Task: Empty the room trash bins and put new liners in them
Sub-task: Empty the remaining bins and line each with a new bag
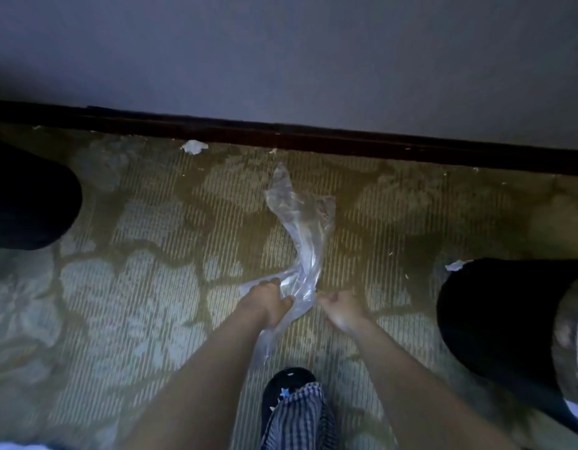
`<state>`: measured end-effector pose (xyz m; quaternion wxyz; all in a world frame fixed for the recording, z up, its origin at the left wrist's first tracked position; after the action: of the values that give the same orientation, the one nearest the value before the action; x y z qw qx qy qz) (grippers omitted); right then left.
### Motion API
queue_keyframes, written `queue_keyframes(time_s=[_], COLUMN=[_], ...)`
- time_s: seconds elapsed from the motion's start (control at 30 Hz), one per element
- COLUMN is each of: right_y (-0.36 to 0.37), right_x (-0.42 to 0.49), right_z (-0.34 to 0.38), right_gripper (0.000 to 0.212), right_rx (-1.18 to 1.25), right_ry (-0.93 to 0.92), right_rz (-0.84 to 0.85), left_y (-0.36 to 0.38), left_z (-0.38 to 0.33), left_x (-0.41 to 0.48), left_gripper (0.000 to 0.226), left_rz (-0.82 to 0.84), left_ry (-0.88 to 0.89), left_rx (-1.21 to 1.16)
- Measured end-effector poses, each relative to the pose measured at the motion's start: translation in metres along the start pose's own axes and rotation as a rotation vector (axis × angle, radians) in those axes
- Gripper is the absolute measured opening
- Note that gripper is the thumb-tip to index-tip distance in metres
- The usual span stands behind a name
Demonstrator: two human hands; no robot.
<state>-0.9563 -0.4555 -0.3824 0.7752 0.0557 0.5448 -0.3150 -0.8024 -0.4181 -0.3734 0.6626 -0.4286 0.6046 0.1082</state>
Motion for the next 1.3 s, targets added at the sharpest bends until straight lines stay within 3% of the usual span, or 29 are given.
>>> queue_keyframes(time_s=[0.13, 0.27, 0.37, 0.57, 0.67, 0.77, 0.83, 0.9, 1.07, 1.17, 1.23, 1.3], right_y=[0.027, 0.032, 0.028, 0.003, -0.005, -0.006, 0.001, 0.012, 0.028, 0.031, 0.032, 0.034], right_x=[0.038, 0.051, 0.039, -0.016, -0.058, -0.105, -0.135, -0.168, -0.26, -0.316, -0.347, -0.372], right_z=[0.014, 0.034, 0.046, 0.095, 0.119, 0.142, 0.156, 0.17, 0.212, 0.242, 0.265, 0.286], right_gripper=[0.038, 0.018, 0.018, 0.017, 0.018, 0.032, 0.028, 0.019, 0.023, 0.017, 0.014, 0.012], right_rx=[0.127, 0.126, 0.179, 0.441, 0.405, 0.329, 0.331, 0.375, 0.506, 0.57, 0.644, 0.692], right_ry=[-0.053, -0.143, -0.13, -0.177, -0.202, -0.224, -0.216, -0.19, -0.139, -0.162, -0.193, -0.22], right_rz=[-0.007, -0.1, -0.135, -0.25, -0.258, -0.188, -0.097, 0.026, 0.268, 0.369, 0.401, 0.409], left_y=[0.016, 0.025, 0.02, -0.037, -0.056, -0.065, -0.068, -0.071, -0.075, -0.081, -0.091, -0.106], left_z=[0.001, -0.004, 0.004, 0.028, 0.045, 0.054, 0.054, 0.052, 0.06, 0.065, 0.072, 0.079], left_x=[0.028, 0.018, -0.004, -0.078, -0.12, -0.165, -0.198, -0.233, -0.319, -0.364, -0.388, -0.414], left_gripper=[0.049, 0.03, 0.026, 0.025, 0.029, 0.066, 0.088, 0.097, 0.104, 0.122, 0.111, 0.085], left_rz=[0.057, 0.056, 0.03, -0.168, -0.216, -0.175, -0.125, -0.101, -0.11, -0.088, -0.077, -0.051], left_ry=[0.01, 0.074, 0.082, 0.095, 0.065, 0.059, 0.088, 0.103, 0.0, 0.019, 0.05, 0.059], left_rx=[-0.104, -0.369, -0.458, -0.63, -0.711, -0.761, -0.83, -0.917, -1.132, -1.306, -1.472, -1.594])
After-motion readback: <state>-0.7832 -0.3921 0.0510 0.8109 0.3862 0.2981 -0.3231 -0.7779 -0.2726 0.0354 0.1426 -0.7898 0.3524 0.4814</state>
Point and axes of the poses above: each hand's wrist, its own x-axis towards the middle knuckle, its own y-axis out of the palm, z = x × y, the point moved 9 cm from there along x, towards the middle knuckle, and after that the axes turned 7 degrees about -y, right-handed, at the moved point
